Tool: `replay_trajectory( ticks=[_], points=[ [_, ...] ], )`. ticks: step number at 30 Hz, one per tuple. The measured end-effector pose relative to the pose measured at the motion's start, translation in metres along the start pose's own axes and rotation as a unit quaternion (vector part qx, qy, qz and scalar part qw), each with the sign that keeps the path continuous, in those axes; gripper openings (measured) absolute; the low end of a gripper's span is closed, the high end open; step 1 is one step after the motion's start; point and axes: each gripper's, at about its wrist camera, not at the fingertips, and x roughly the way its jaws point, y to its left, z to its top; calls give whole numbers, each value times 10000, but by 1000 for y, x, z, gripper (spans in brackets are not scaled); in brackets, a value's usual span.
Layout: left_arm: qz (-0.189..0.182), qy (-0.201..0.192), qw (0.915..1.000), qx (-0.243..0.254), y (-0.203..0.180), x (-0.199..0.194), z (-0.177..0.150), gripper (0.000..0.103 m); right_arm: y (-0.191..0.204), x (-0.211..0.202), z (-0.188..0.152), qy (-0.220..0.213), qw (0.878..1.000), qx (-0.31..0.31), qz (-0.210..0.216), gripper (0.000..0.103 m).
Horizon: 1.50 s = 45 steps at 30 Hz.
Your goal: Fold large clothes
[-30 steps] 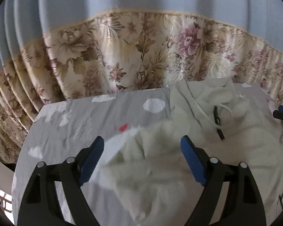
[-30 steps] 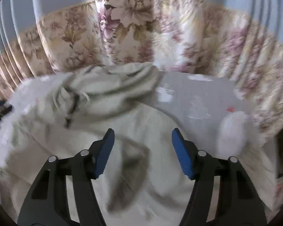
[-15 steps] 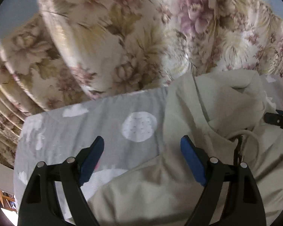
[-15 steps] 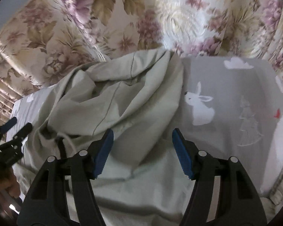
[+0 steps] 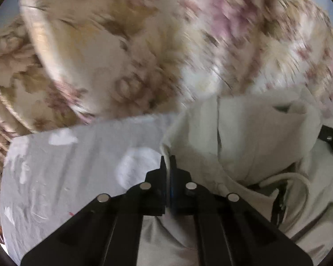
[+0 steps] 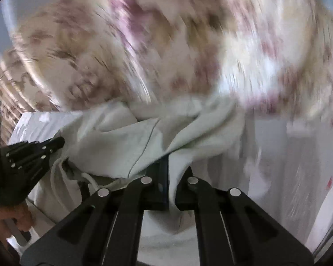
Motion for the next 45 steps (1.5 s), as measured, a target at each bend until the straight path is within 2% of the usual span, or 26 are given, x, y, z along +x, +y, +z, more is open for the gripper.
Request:
replay_trajectory(
  ticks=[1, 2, 3, 5, 8, 9, 10, 11, 12, 13, 14, 15, 16, 18, 21, 23, 26, 28, 29, 32, 35, 38, 40, 42, 44, 45],
  points=[
    [77, -160, 9998, -79, 4, -5, 2, 2, 7, -8, 3, -326, 9993, -200, -28, 3],
    [184, -378, 9990, -171, 7, -11, 4, 2, 18, -21, 5, -840, 9949, -551, 0, 3],
    [269, -547, 9977, -281, 11, -16, 4, 2, 24, -26, 6, -1060, 9913, -766, -118, 3],
    [272, -605, 9965, -515, 20, -15, 2, 2, 25, -12, 12, -760, 9942, -702, -278, 3],
    [51, -211, 9974, -692, 27, 4, -2, 5, 15, 34, 10, 355, 9968, -383, -608, 8],
    [2, -242, 9972, -709, 29, 3, -5, 6, 12, 40, 8, 545, 9957, -305, -681, 16],
    [-64, -321, 9971, -694, 31, -1, -6, 8, 9, 37, 5, 499, 9959, -233, -717, 33],
    [-129, -404, 9971, -637, 32, -9, -7, 9, 4, 26, 4, 306, 9973, -100, -658, 48],
    [-152, -465, 9970, -592, 33, -20, -7, 12, -2, 12, 3, 134, 9984, 30, -541, 74],
    [-173, -530, 9970, -543, 36, -33, -7, 23, -7, -4, 2, -89, 9988, 117, -472, 82],
    [-143, -664, 9969, -397, 37, -52, -9, 37, -13, -26, -2, -340, 9983, 178, -446, 82],
    [11, -816, 9964, -244, 38, -68, -12, 70, -18, -42, -6, -448, 9979, 183, -427, 82],
    [277, -1097, 9935, -88, 40, -94, -19, 78, -22, -58, -13, -464, 9982, 145, -363, 82],
    [379, -1316, 9906, 47, 46, -122, -37, 79, -29, -91, -40, -480, 9985, 143, -220, 83],
    [195, -1308, 9912, 28, 53, -152, -78, 79, -30, -115, -93, -285, 9993, 84, -216, 82],
    [82, -1270, 9918, 71, 50, -164, -113, 79, -24, -134, -130, -391, 9988, -33, -278, 70],
    [130, -1354, 9904, 262, 42, -183, -164, 79, -26, -176, -177, -928, 9916, 29, -902, 73],
    [-27, -1456, 9892, 181, 42, -194, -187, 79, -42, -202, -201, -1175, 9840, 148, -1328, 85],
    [-65, -1514, 9884, 127, 44, -198, -198, 79, -56, -216, -211, -1232, 9776, 234, -1690, 86],
    [-173, -1685, 9852, -281, 57, -197, -213, 80, -98, -242, -214, -1169, 9671, 429, -2216, 91],
    [-379, -1484, 9868, -534, 65, -187, -216, 80, -131, -245, -194, -978, 9631, 463, -2466, 93],
    [-219, -1685, 9846, -422, 66, -192, -219, 80, -160, -223, -186, -381, 9711, 643, -2268, 91],
    [-321, -1578, 9857, -497, 70, -190, -224, 80, -163, -206, -188, -53, 9754, 647, -2107, 89],
    [-454, -1529, 9853, -611, 74, -189, -227, 80, -158, -187, -192, 227, 9675, 331, -2495, 88],
    [-426, -1471, 9862, -632, 76, -186, -228, 80, -164, -168, -197, 549, 9536, 259, -2948, 66],
    [-416, -1454, 9863, -662, 77, -184, -229, 80, -172, -162, -199, 638, 9539, 430, -2899, 49]
  ],
)
